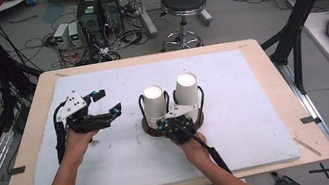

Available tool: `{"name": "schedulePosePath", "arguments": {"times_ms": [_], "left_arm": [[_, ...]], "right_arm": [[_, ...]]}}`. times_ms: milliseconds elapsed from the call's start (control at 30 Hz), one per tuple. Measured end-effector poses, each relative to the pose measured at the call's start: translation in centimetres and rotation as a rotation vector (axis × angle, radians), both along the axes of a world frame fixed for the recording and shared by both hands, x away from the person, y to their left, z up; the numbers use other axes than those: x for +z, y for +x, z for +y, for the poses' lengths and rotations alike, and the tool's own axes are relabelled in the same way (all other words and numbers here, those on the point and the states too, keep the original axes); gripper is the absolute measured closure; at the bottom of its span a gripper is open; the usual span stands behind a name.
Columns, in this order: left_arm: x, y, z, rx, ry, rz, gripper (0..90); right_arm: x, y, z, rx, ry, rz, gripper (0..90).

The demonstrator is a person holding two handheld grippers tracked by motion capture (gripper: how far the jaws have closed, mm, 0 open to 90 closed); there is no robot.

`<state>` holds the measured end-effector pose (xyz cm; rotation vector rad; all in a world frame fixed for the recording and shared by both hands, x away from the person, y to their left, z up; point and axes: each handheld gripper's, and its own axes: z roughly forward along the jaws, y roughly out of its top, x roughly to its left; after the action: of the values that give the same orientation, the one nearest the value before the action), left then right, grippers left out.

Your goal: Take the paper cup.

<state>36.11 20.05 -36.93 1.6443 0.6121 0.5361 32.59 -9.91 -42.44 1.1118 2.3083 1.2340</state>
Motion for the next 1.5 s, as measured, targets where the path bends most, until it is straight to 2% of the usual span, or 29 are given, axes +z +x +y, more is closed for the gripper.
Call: {"name": "schedulePosePath", "arguments": {"times_ms": [167, 233, 300, 567, 733, 1000, 1500], "left_arm": [[0.0, 0.3, -0.1, -0.004, -0.002, 0.011, 20.8], [0.2, 0.4, -0.2, -0.01, -0.005, 0.007, 20.7], [0.5, 0.5, -0.3, -0.015, -0.005, 0.004, 20.7], [1.5, 0.8, -1.3, -0.05, 0.006, 0.004, 20.7], [1.9, 1.2, -2.3, -0.082, 0.008, 0.001, 20.7], [2.2, 2.3, -4.2, -0.128, 0.001, 0.022, 20.7], [2.1, 3.3, -7.9, -0.208, 0.04, 0.054, 20.5]], "right_arm": [[0.0, 0.0, 0.1, -0.007, 0.007, -0.004, 90.0], [0.1, -0.1, 0.3, -0.01, -0.001, -0.031, 90.0], [0.1, -0.1, 0.4, -0.013, -0.003, -0.038, 90.0], [0.0, 0.1, 0.4, -0.021, 0.006, -0.02, 90.0], [-0.1, 0.1, 0.4, -0.019, 0.01, -0.009, 90.0], [-0.1, 0.2, 0.4, -0.018, 0.016, -0.005, 90.0], [-0.3, 0.3, 0.5, -0.02, 0.015, -0.003, 90.0]]}}
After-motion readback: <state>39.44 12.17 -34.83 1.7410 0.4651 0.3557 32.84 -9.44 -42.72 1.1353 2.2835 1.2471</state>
